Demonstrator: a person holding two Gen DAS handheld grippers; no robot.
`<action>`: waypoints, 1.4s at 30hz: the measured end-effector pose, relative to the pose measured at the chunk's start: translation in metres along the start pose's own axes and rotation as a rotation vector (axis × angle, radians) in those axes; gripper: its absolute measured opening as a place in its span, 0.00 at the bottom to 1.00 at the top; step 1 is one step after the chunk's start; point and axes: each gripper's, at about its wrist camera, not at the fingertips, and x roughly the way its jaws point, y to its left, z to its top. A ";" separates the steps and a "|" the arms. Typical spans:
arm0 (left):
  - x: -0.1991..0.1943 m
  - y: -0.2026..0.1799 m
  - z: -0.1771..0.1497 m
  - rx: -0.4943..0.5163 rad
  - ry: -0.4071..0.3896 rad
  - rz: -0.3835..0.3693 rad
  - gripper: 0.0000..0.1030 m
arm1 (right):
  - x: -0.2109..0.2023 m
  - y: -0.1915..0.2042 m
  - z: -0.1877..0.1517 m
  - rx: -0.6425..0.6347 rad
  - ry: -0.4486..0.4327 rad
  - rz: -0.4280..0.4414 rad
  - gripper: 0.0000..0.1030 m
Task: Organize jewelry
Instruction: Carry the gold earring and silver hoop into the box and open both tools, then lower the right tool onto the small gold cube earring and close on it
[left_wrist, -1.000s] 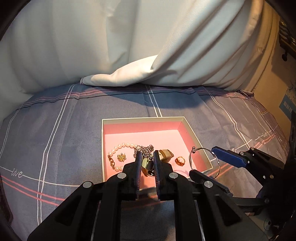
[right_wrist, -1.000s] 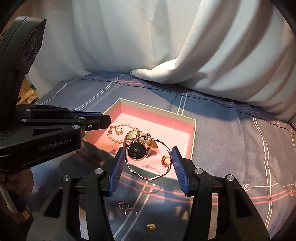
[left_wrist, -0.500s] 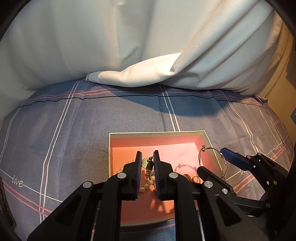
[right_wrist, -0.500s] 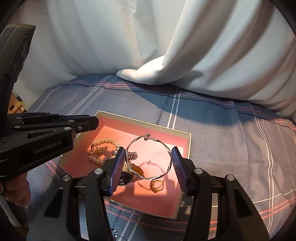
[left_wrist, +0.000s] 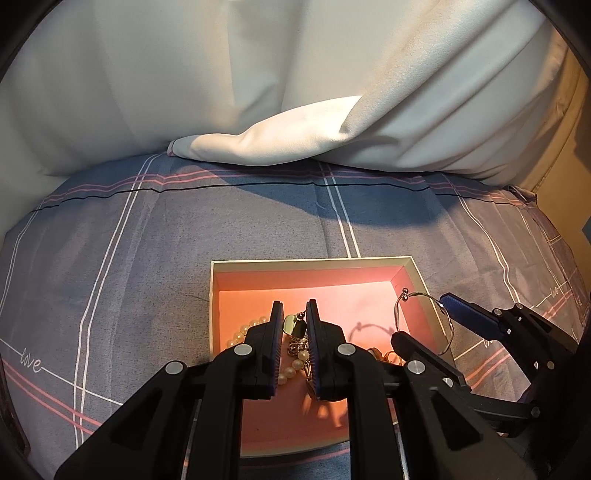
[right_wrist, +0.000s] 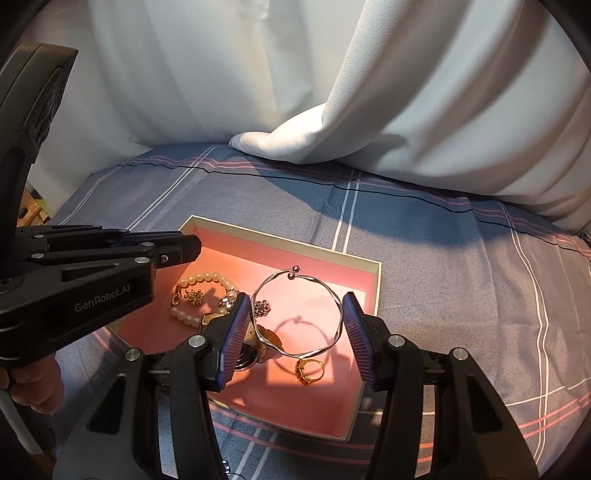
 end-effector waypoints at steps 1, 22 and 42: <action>0.000 0.000 0.000 -0.001 0.000 -0.001 0.12 | 0.000 0.000 0.000 -0.001 0.001 0.001 0.51; -0.055 0.000 -0.066 0.018 -0.052 -0.049 0.70 | -0.050 -0.024 -0.065 0.074 -0.008 -0.031 0.80; -0.015 -0.018 -0.153 0.173 0.069 0.012 0.35 | -0.040 0.009 -0.147 0.033 0.136 0.037 0.32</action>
